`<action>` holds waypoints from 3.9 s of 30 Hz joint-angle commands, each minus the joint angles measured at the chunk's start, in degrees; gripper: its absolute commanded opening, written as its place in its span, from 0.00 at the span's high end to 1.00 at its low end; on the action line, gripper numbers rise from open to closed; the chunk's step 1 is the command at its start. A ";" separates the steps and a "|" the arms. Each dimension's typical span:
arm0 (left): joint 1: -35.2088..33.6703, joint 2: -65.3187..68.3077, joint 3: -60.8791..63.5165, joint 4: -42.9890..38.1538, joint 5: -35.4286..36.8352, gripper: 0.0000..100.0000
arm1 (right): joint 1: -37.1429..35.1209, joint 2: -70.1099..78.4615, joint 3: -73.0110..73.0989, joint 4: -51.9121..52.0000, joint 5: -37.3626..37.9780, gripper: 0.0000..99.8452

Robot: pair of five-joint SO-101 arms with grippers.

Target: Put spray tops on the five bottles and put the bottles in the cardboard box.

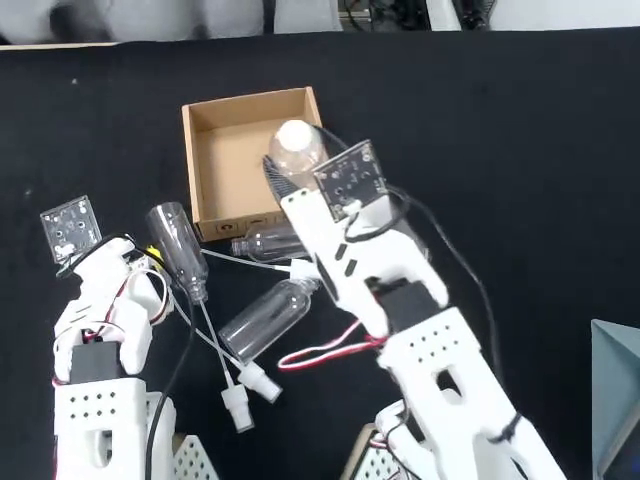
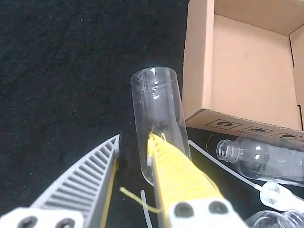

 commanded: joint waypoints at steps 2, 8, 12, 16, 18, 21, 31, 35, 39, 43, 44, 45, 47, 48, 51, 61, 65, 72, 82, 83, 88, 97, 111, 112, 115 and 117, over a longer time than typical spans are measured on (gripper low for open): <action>-0.57 -1.05 -0.92 -1.14 0.35 0.92 | -2.02 3.65 -5.41 -5.45 -0.53 0.97; -0.57 -1.05 -1.01 -1.14 0.35 0.92 | -2.11 11.21 -10.07 -5.71 -0.62 0.97; -0.57 -1.05 -1.01 -1.14 0.35 0.92 | -3.69 17.71 -14.29 -5.71 -0.62 0.97; -0.57 -1.05 -1.01 -1.14 0.35 0.92 | -5.63 23.96 -18.68 -5.80 -0.62 0.97; -0.57 -1.05 -1.01 -1.14 0.35 0.92 | -5.80 26.95 -20.70 -5.80 -0.62 0.97; -0.57 -1.05 -1.10 -1.14 0.35 0.92 | -5.80 31.25 -23.60 -5.80 -0.62 0.97; -0.57 -1.05 -1.10 -1.14 0.35 0.92 | -5.71 41.98 -28.97 -11.25 -0.62 0.97; -0.57 -1.05 -1.10 -1.14 0.26 0.92 | -5.80 45.67 -29.14 -15.91 -0.62 0.97; -0.84 -1.05 -1.98 -1.05 -0.09 0.92 | -5.80 48.66 -29.14 -19.78 -0.62 0.97; -4.97 -1.05 -3.30 -1.05 0.35 0.92 | -5.80 51.82 -30.81 -19.78 -6.07 0.97; -6.20 -1.05 -3.47 -1.05 0.35 0.92 | -5.80 52.79 -31.87 -19.16 -9.05 0.97; -7.16 -1.05 -3.56 -1.05 0.35 0.92 | -5.80 53.85 -33.10 -18.46 -11.69 0.97; -8.92 -1.05 -3.56 -1.05 0.35 0.92 | -5.80 56.22 -35.74 -16.79 -15.03 0.97; -9.54 -1.05 -3.56 -1.05 0.35 0.92 | -5.80 57.36 -36.88 -16.09 -15.03 0.97; -10.95 -1.05 -4.35 -0.97 0.35 0.92 | -5.80 60.26 -39.69 -15.65 -14.68 0.97; -11.74 -1.05 -4.70 -0.88 0.35 0.92 | -5.71 69.49 -48.84 -15.47 -15.03 0.97; -11.74 -1.05 -4.70 -0.88 0.35 0.92 | -5.54 76.09 -54.37 -15.47 -14.86 0.97; -11.56 -1.05 -4.79 -0.88 0.35 0.92 | -5.45 84.79 -60.88 -15.38 -14.68 0.97; -11.30 -1.05 -4.79 -0.88 0.35 0.92 | -5.63 87.08 -62.29 -15.82 -14.24 0.97; -11.30 -1.05 -4.79 -0.88 0.35 0.92 | -5.54 87.16 -62.99 -15.47 -13.19 0.97; -11.30 -1.05 -4.79 -0.79 0.35 0.92 | -5.63 89.10 -65.19 -15.56 -6.42 0.97; -11.30 -1.05 -4.79 -0.79 0.35 0.92 | -5.63 93.14 -72.40 -9.41 -5.80 0.97; -11.30 -1.05 -4.79 -0.70 0.35 0.92 | -5.54 93.23 -72.75 -7.56 -5.80 0.77; -11.30 -1.05 -4.79 -0.79 0.35 0.92 | -5.54 93.14 -72.75 -7.03 -5.80 0.77; -11.30 -1.05 -4.79 -0.79 0.35 0.92 | -5.54 92.97 -72.84 -6.15 -5.80 0.77; -11.30 -1.05 -4.79 -0.88 0.35 0.92 | -5.45 92.97 -72.84 -6.15 -5.80 0.77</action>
